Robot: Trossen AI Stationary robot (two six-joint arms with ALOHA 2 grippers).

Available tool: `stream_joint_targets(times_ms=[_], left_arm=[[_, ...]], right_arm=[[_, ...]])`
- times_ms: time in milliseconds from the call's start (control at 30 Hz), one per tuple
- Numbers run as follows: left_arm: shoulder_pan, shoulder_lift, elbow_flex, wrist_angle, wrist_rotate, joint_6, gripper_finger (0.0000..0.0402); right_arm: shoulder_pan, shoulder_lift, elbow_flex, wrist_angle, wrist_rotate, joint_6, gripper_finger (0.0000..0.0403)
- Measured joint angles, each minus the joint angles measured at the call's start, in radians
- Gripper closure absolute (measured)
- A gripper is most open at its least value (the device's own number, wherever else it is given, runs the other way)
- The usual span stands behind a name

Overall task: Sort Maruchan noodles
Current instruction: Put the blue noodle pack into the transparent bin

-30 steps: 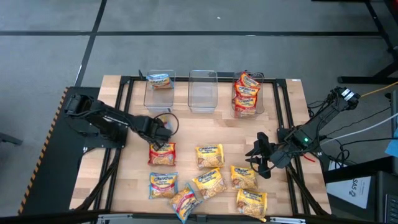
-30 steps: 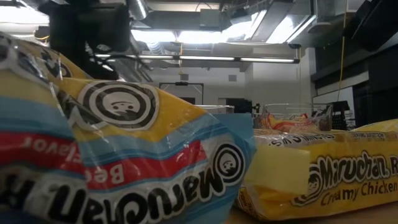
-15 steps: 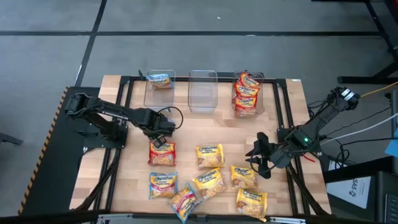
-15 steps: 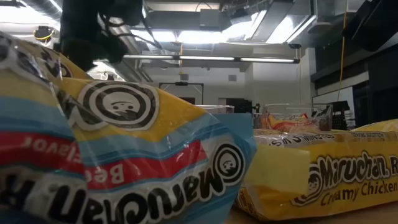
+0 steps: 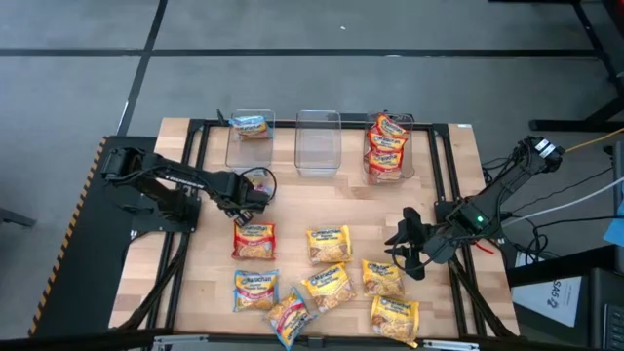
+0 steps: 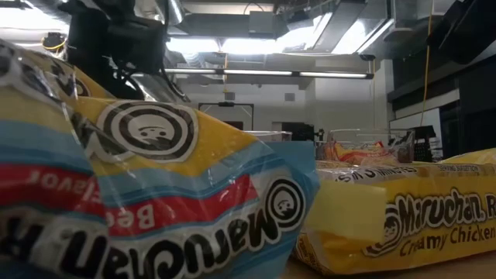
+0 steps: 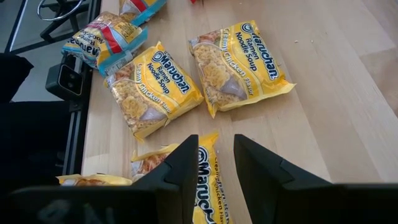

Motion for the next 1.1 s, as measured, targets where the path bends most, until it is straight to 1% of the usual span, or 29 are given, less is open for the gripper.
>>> stream_joint_targets(times_ms=[67, 200, 367, 533, 800, 900, 1033, 1100], left_arm=[[0.011, 0.0, -0.001, 0.027, -0.038, 0.021, 0.0289], [0.053, 0.0, -0.001, 0.092, -0.009, 0.1, 0.0289], [0.11, 0.0, -0.019, 0.181, 0.0, 0.176, 0.0289], [0.138, 0.0, -0.058, 0.194, 0.035, 0.189, 0.0289], [0.142, -0.001, -0.089, 0.216, 0.077, 0.215, 0.0293], [0.142, -0.001, -0.089, 0.224, 0.08, 0.225, 0.0315], [0.142, -0.001, -0.089, 0.229, 0.083, 0.236, 0.0379], [0.139, -0.001, -0.084, 0.222, 0.078, 0.236, 0.0394]], right_arm=[[0.0, 0.0, 0.0, 0.0, 0.0, 0.0, 0.0297], [0.0, 0.0, 0.0, 0.0, -0.001, 0.0, 0.0297], [0.0, 0.0, 0.0, 0.0, -0.004, 0.0, 0.0297], [0.0, 0.0, 0.0, 0.001, -0.026, 0.005, 0.0297], [0.0, 0.0, 0.0, 0.001, -0.027, 0.005, 0.0297], [0.0, 0.0, 0.0, 0.001, -0.027, 0.005, 0.0297], [0.0, 0.0, 0.0, 0.001, -0.027, 0.004, 0.0297], [0.0, 0.0, 0.0, 0.001, -0.027, 0.004, 0.0297]])
